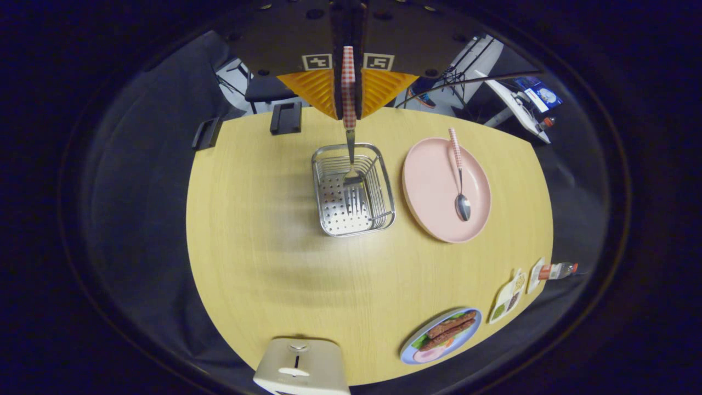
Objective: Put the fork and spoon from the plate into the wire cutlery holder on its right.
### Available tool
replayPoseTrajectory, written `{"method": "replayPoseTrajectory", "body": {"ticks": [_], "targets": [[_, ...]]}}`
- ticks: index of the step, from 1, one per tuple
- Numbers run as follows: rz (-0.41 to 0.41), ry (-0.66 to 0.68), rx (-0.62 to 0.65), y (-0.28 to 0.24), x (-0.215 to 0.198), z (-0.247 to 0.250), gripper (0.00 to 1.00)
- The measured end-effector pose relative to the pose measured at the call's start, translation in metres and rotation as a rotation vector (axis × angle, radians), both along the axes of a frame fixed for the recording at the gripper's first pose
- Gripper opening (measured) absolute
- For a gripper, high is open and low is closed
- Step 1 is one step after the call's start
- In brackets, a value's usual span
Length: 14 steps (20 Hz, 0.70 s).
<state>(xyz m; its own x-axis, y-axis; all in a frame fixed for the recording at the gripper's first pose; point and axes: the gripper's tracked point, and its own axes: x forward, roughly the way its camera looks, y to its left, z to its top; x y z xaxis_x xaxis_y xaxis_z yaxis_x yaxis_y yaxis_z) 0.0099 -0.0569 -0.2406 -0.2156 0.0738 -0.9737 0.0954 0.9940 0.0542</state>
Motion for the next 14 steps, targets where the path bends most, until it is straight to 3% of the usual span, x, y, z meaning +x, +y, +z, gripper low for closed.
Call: {"method": "replayPoseTrajectory", "body": {"ticks": [6, 9, 14], "targets": [[-0.031, -0.015, 0.005, 0.0, 0.016, -0.005, 0.13], [-0.038, -0.133, 0.019, 0.0, 0.032, 0.003, 0.35], [0.077, -0.541, -0.043, -0.002, 0.072, 0.033, 0.63]]}}
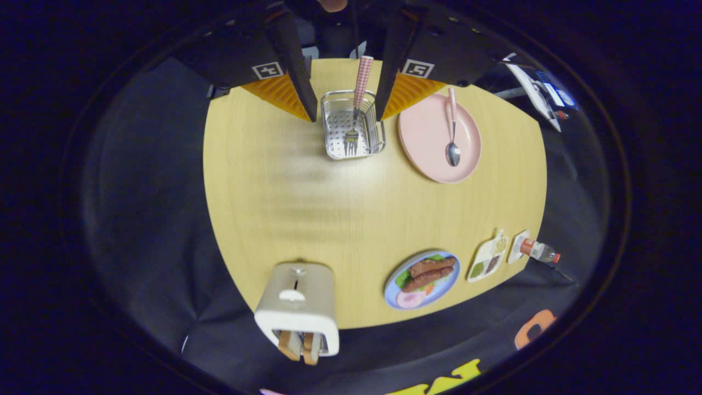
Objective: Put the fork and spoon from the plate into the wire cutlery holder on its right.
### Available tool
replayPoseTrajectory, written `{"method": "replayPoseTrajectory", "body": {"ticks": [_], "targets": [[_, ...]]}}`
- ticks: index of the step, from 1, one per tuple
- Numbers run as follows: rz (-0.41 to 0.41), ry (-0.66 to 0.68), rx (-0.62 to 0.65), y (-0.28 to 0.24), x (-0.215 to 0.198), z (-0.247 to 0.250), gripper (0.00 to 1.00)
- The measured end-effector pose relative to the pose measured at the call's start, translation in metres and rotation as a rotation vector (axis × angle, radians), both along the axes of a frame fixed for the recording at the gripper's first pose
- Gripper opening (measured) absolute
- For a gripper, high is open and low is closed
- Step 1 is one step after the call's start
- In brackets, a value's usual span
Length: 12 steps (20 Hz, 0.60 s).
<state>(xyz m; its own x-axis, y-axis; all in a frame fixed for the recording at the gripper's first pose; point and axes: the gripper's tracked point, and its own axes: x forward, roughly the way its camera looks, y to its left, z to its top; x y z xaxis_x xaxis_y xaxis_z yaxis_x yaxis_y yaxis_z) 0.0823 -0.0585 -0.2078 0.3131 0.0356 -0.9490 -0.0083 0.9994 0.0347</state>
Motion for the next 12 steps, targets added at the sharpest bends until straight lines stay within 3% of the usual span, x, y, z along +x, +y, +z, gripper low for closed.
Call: {"method": "replayPoseTrajectory", "body": {"ticks": [2, 5, 8, 12], "targets": [[0.06, -0.15, 0.016, 0.02, 0.001, 0.018, 0.71], [0.142, -0.373, 0.012, 0.058, -0.009, 0.032, 0.89], [0.208, -0.533, 0.062, 0.113, -0.035, 0.033, 0.9], [0.199, -0.529, 0.093, 0.164, -0.067, -0.012, 0.91]]}}
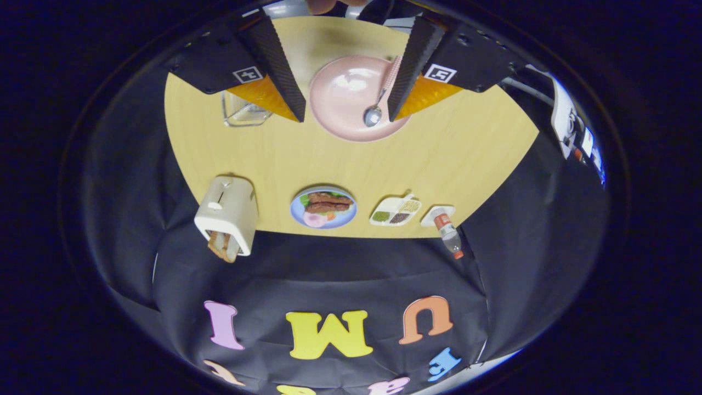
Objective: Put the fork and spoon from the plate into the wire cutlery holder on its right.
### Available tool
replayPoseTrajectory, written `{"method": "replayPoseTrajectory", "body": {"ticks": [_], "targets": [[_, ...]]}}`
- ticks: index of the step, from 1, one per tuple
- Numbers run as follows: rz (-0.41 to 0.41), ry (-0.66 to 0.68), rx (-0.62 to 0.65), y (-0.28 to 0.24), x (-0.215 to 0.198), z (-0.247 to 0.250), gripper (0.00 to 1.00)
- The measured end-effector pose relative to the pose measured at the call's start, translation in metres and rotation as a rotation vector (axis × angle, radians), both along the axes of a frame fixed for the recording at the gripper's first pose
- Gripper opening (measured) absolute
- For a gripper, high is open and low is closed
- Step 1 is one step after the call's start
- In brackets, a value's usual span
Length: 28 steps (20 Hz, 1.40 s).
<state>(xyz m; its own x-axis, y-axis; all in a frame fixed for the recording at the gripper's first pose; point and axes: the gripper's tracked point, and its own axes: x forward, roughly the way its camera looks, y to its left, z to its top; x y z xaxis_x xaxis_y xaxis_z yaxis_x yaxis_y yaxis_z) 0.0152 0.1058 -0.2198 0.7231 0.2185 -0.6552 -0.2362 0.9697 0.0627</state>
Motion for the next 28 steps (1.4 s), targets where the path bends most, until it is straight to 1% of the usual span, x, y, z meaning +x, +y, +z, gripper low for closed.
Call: {"method": "replayPoseTrajectory", "body": {"ticks": [3, 6, 11, 12, 14, 18, 21, 22, 23, 24, 25, 26, 27, 28], "targets": [[-0.041, 0.03, 0.024, 0.028, -0.011, -0.035, 0.91], [-0.084, 0.069, 0.028, 0.044, -0.017, -0.069, 0.91], [-0.088, 0.111, -0.038, 0.056, -0.016, -0.109, 0.91], [-0.092, 0.111, -0.058, 0.055, -0.015, -0.115, 0.91], [-0.114, 0.135, -0.059, 0.054, -0.015, -0.126, 0.91], [-0.177, 0.194, -0.038, 0.048, -0.014, -0.143, 0.73], [-0.203, 0.254, -0.038, 0.046, -0.019, -0.155, 0.48], [-0.201, 0.268, -0.039, 0.047, -0.02, -0.159, 0.43], [-0.197, 0.274, -0.043, 0.047, -0.02, -0.159, 0.43], [-0.191, 0.271, -0.049, 0.047, -0.011, -0.163, 0.26], [-0.196, 0.278, -0.06, 0.042, -0.018, -0.157, 0.09], [-0.193, 0.283, -0.055, 0.043, -0.015, -0.161, 0.11], [-0.189, 0.287, -0.059, 0.044, -0.017, -0.158, 0.11], [-0.18, 0.297, -0.061, 0.043, -0.017, -0.158, 0.06]]}}
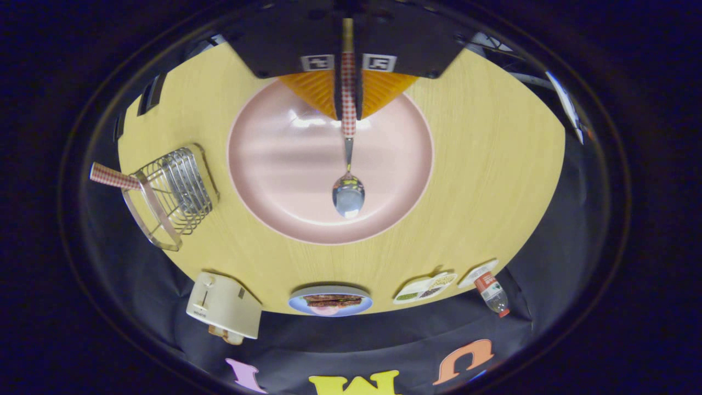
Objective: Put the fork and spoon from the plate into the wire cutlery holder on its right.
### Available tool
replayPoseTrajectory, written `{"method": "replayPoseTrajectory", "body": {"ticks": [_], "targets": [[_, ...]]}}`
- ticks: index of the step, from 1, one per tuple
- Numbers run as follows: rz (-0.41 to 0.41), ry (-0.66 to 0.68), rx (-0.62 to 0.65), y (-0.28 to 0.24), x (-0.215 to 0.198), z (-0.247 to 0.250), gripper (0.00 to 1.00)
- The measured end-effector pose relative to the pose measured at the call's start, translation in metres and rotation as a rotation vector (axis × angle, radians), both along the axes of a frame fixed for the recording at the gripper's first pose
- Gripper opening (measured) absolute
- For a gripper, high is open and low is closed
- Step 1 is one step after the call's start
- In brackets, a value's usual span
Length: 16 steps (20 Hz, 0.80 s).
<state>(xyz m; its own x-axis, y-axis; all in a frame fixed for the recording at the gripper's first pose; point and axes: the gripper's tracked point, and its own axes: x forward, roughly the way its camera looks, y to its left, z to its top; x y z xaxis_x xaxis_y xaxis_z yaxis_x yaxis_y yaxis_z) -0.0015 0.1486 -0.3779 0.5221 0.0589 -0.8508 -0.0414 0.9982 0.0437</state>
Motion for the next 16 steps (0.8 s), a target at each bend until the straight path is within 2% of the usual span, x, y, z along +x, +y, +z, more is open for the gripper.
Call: {"method": "replayPoseTrajectory", "body": {"ticks": [1, 5, 11, 13, 16], "targets": [[0.012, 0.007, -0.004, -0.001, -0.002, 0.001, 0.02], [0.042, 0.018, -0.03, -0.012, -0.003, 0.021, 0.02], [0.154, 0.065, -0.052, -0.043, -0.008, 0.106, 0.02], [0.146, 0.076, -0.045, -0.064, -0.006, 0.137, 0.02], [0.081, 0.124, -0.014, -0.103, -0.003, 0.17, 0.02]]}}
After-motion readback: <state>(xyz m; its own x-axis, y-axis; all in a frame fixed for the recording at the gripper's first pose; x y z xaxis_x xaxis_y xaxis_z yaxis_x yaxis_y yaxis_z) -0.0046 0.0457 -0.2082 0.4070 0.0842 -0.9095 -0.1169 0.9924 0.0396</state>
